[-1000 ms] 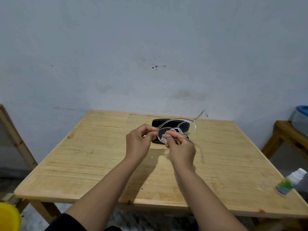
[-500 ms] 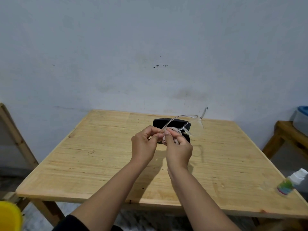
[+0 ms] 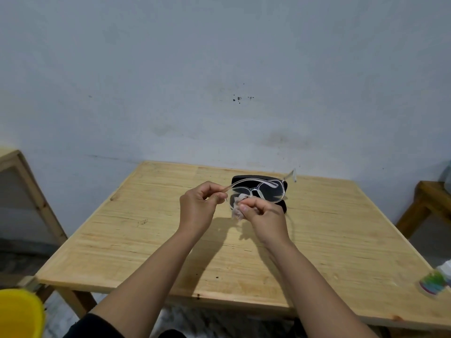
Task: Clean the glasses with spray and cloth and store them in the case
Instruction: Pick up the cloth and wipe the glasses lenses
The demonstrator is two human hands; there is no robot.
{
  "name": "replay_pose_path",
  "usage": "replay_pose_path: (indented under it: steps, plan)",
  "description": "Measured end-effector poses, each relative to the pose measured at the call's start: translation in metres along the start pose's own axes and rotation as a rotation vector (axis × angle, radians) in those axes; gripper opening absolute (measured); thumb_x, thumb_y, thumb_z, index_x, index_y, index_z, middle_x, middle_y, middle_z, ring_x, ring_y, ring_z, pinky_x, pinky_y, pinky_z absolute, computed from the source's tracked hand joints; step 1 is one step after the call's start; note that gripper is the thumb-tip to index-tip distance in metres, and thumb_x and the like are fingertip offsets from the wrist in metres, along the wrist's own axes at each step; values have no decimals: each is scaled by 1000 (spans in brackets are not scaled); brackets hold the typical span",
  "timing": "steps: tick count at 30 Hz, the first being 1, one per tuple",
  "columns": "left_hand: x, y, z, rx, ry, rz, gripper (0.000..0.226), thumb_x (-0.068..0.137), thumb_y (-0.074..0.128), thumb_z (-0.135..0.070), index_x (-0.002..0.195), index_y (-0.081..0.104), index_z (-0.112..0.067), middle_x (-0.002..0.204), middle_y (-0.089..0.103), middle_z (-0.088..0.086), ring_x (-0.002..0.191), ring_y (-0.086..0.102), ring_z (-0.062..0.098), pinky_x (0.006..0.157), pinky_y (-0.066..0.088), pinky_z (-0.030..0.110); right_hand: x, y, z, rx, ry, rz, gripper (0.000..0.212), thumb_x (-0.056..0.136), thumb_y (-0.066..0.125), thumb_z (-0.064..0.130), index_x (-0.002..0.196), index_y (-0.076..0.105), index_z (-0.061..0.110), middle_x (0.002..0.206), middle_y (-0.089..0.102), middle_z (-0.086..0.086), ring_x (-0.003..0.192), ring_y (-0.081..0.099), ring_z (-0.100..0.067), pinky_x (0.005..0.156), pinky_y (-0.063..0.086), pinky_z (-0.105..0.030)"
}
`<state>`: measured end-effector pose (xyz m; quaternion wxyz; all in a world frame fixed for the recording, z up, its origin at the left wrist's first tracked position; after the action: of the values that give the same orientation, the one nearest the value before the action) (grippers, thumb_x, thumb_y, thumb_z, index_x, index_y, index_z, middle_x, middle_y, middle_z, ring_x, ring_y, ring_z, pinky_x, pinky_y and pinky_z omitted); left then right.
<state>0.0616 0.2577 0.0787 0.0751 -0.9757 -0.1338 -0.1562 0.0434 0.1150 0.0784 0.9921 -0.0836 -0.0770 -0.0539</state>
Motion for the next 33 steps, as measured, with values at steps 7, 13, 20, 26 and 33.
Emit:
replay_pose_path:
  steps: [7, 13, 20, 26, 33]
  plan:
    - [14, -70, 5, 76, -6, -179, 14, 76, 73, -7, 75, 73, -21, 78, 73, -15, 73, 69, 2, 76, 52, 16, -1, 6, -23, 142, 165, -88, 12, 85, 65, 12, 75, 71, 17, 76, 70, -5, 84, 65, -21, 70, 53, -37]
    - [10, -142, 22, 223, 38, -299, 16, 74, 72, 3, 79, 73, -12, 82, 71, -6, 75, 63, -14, 77, 43, 0, -6, 18, -29, 191, 245, -113, 8, 85, 65, 13, 78, 69, 16, 91, 70, -4, 90, 63, -19, 87, 50, -38]
    - [-2, -184, 51, 433, 42, -314, 15, 77, 65, 10, 84, 73, -2, 86, 71, 6, 69, 62, -10, 75, 39, -5, -14, 39, -28, 196, 281, -92, 17, 86, 62, 10, 72, 65, 18, 79, 65, 1, 79, 60, -13, 83, 48, -34]
    - [-10, -187, 67, 485, 40, -278, 19, 82, 59, 11, 90, 73, 0, 86, 67, 4, 64, 57, -22, 69, 37, -7, -16, 48, -36, 239, 326, -86, 8, 85, 63, 11, 88, 70, 11, 91, 69, -2, 87, 64, -14, 84, 52, -35]
    - [-12, -183, 74, 522, 26, -207, 25, 83, 60, 7, 96, 73, -9, 95, 66, -5, 77, 62, 3, 78, 38, -4, -16, 49, -38, 276, 333, -79, 8, 85, 62, 7, 86, 70, 8, 98, 69, -4, 96, 63, -16, 88, 51, -34]
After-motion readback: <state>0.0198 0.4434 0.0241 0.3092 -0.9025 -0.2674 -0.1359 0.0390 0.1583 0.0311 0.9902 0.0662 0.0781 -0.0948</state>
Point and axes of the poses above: each hand's wrist, its own x-axis towards the middle knuckle, its own y-axis out of the palm, z = x × y, the point moved 1 cm from there along x, towards the middle knuckle
